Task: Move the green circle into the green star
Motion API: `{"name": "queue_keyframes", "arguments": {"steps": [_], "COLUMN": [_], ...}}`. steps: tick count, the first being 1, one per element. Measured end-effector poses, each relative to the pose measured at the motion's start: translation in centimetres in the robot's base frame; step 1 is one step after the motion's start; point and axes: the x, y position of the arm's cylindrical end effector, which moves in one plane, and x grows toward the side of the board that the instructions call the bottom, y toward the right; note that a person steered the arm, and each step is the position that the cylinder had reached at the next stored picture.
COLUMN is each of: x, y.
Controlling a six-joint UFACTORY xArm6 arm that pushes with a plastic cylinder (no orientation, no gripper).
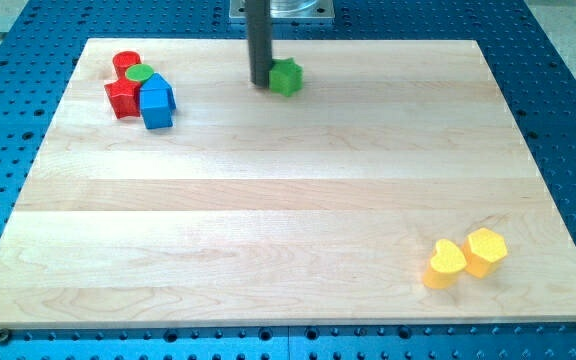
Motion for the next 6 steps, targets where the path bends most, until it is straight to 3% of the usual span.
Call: {"name": "queue_keyframes", "arguments": {"steps": [1, 2, 3, 4, 5, 6], "x": [4.2, 4.3, 2.1, -1.8, -0.7, 4.5], "y": [-3.6, 1.6, 5.6, 4.8, 3.2, -5.6]}}
